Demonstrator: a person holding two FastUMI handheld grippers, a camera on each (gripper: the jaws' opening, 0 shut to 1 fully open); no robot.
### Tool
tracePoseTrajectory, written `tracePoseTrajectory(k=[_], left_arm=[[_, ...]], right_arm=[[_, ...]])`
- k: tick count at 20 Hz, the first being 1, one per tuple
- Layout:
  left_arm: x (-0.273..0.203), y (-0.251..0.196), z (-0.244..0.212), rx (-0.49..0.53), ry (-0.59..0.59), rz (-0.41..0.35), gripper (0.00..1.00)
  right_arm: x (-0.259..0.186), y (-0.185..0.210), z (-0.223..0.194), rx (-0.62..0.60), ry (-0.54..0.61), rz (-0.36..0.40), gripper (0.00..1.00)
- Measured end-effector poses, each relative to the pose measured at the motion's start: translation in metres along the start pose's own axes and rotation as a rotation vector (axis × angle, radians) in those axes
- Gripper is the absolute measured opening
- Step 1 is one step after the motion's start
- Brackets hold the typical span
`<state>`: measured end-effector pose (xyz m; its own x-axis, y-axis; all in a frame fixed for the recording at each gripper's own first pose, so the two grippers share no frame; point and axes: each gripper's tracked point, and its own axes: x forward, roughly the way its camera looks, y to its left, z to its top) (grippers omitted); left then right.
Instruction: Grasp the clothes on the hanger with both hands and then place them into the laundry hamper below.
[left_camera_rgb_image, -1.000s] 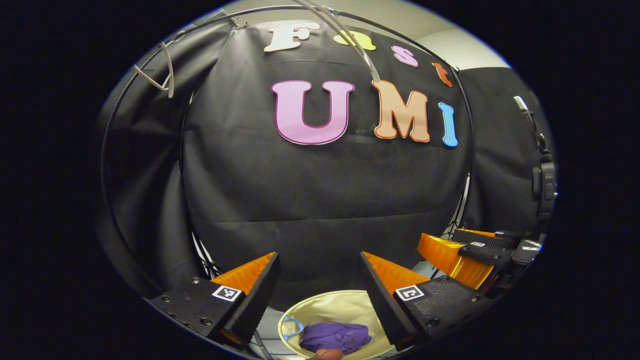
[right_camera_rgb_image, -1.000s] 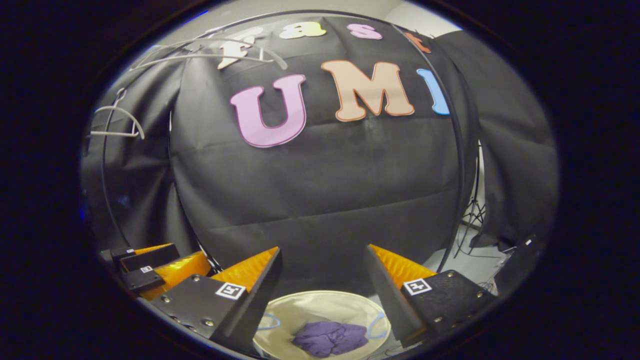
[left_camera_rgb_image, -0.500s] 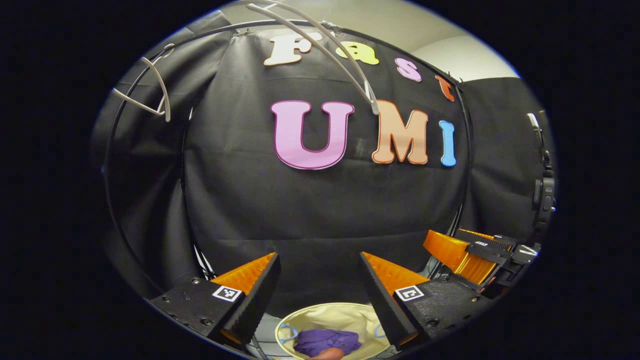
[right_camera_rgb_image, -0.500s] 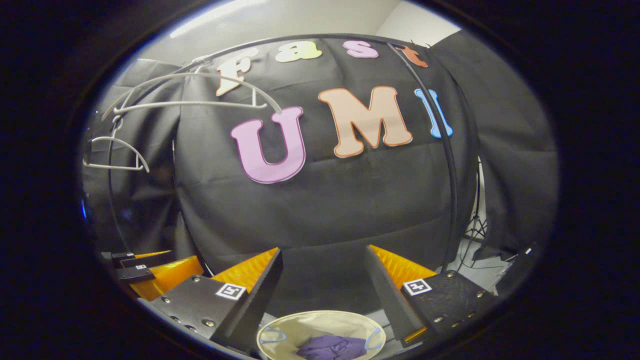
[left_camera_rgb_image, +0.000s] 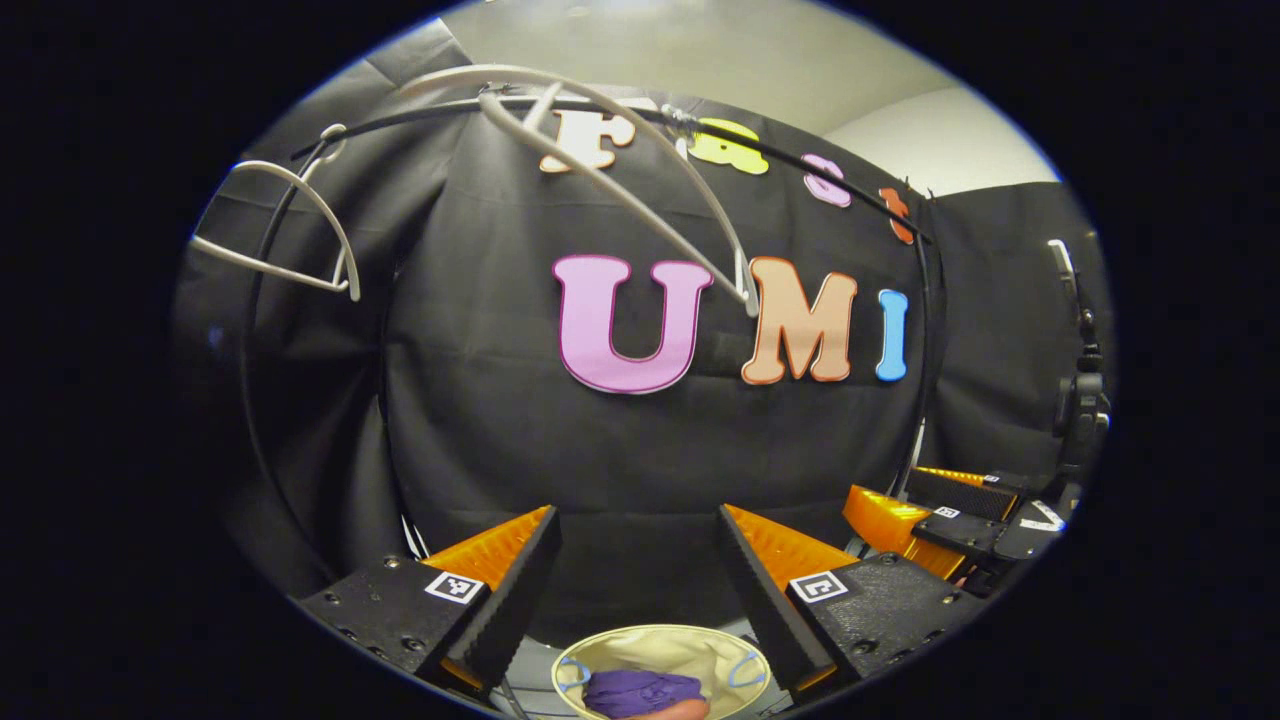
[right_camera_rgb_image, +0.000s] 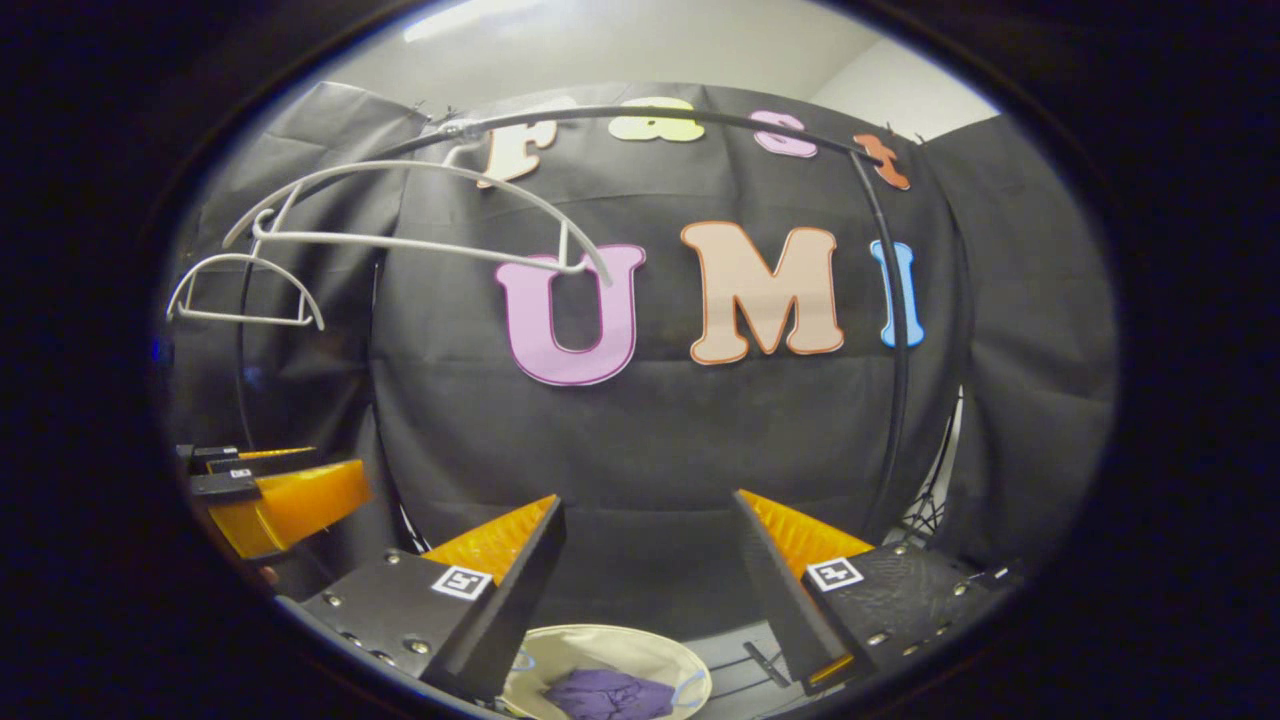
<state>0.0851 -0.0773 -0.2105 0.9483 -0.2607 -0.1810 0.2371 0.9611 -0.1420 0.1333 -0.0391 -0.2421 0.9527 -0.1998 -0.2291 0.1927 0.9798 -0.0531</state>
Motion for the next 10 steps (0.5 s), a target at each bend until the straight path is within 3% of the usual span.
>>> tracePoseTrajectory(k=[6, 10], left_arm=[[-0.028, 0.005, 0.049, 0.017, -0.037, 0.006, 0.92], [-0.041, 0.003, 0.075, 0.033, -0.074, 0.000, 0.92]], right_arm=[[-0.032, 0.006, 0.056, 0.037, -0.041, 0.093, 0.98], [-0.060, -0.008, 0.083, 0.035, -0.091, 0.090, 0.98]])
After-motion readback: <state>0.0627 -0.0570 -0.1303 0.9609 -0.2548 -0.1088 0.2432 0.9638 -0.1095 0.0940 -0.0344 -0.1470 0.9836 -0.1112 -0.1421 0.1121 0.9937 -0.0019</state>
